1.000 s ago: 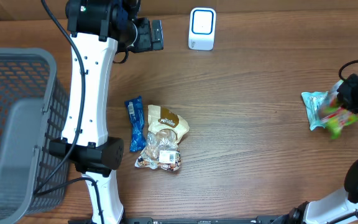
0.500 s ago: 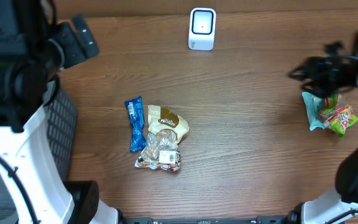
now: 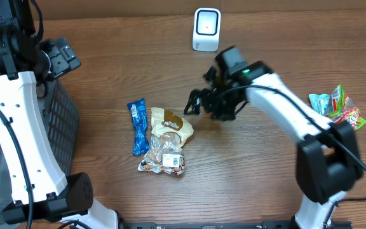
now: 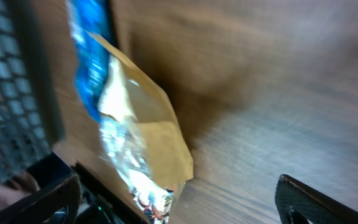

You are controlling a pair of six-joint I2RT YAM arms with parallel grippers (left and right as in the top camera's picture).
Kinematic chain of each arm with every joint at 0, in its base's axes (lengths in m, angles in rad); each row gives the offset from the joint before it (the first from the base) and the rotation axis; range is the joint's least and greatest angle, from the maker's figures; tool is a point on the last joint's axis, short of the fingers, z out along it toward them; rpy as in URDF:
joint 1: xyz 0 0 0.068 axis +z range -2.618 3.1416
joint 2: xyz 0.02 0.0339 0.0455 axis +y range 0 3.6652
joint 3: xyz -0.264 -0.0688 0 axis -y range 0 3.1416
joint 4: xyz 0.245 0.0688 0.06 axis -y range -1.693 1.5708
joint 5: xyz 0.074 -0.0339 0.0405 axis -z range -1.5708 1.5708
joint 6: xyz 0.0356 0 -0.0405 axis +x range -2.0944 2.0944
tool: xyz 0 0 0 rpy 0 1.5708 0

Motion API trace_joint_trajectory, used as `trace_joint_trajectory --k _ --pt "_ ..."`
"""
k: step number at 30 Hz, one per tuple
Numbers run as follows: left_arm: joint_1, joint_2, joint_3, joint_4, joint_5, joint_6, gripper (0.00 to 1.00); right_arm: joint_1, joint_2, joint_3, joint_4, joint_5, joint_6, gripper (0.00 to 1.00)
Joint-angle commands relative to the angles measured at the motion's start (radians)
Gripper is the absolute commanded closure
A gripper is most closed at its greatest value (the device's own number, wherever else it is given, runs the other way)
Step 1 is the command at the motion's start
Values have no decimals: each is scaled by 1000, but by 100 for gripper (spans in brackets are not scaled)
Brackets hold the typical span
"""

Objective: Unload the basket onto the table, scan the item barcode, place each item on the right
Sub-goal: 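Reach the right gripper to the clear bread bag and grasp it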

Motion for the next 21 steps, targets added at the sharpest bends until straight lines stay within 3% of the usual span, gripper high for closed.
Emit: trace_joint_trajectory --k 1,10,12,16,17,19,21 --pt "0 11 -6 1 2 4 0 66 58 -14 12 -65 48 0" --pt "0 11 -6 0 42 4 0 237 141 -16 154 -59 185 1" --pt "0 11 -6 0 71 4 0 270 152 -32 187 -25 228 5" --pt "0 11 -6 -2 113 4 0 280 192 -50 219 -48 270 51" --pt "0 11 -6 -3 114 4 0 275 197 -50 218 -59 270 71" --pt "0 11 -6 -3 114 5 0 273 198 -50 219 -61 270 92" --pt "0 11 -6 -3 114 5 0 271 198 -49 224 -77 261 96"
